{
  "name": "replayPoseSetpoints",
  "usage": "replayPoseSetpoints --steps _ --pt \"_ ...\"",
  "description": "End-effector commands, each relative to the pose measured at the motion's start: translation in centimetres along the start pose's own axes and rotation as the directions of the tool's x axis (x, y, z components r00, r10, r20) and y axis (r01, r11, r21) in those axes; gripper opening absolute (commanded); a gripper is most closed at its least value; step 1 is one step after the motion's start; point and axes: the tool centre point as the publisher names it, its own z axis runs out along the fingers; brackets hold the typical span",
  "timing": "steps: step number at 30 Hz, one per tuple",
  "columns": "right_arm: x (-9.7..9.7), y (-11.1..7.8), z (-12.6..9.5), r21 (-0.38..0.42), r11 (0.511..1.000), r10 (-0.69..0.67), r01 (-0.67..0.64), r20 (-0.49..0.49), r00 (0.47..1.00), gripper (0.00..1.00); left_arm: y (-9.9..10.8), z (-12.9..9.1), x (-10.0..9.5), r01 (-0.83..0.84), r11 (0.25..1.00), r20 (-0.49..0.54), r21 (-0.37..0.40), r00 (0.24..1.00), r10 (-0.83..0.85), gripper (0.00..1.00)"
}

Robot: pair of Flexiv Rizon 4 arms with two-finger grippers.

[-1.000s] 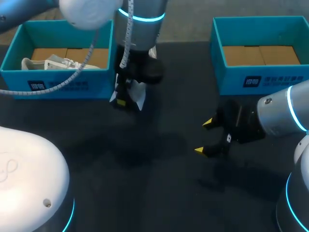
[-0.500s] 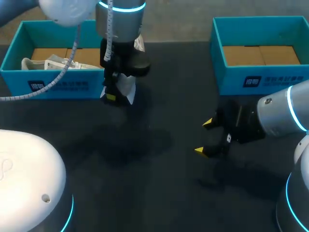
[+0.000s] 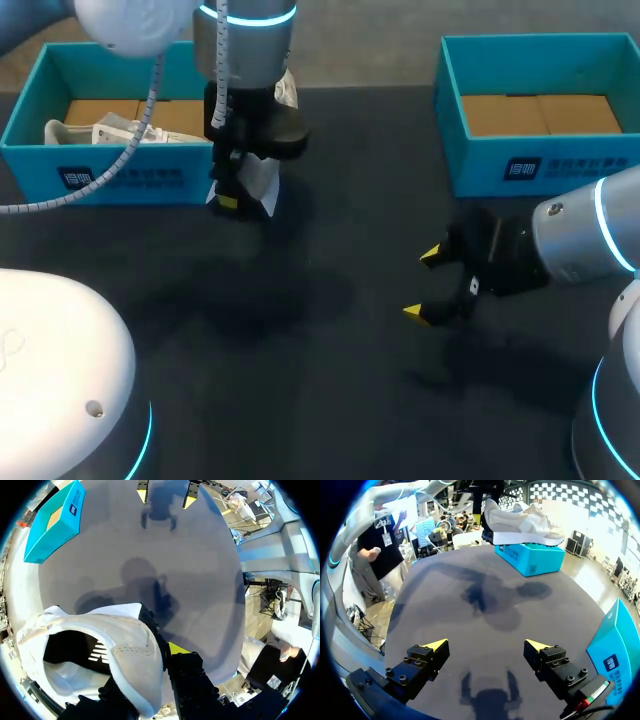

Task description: Take the shoe out of the shoebox, open the shoe tongue, remove and reinsert the insole, then place the shoe into the shoebox

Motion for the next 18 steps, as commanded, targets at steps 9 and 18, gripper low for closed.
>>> replayPoseSetpoints --steps 9,18 --pt "0.1 0.0 0.0 0.001 1.000 0.000 0.000 0.002 1.000 1.00 3.5 0.0 -0.5 -0.045 0.998 0.016 0.037 0.999 0.044 0.00" --pt "0.1 0.0 0.0 0.001 1.000 0.000 0.000 0.002 1.000 1.00 7.7 0.2 -1.8 -0.040 0.999 0.024 0.030 0.999 0.039 0.00"
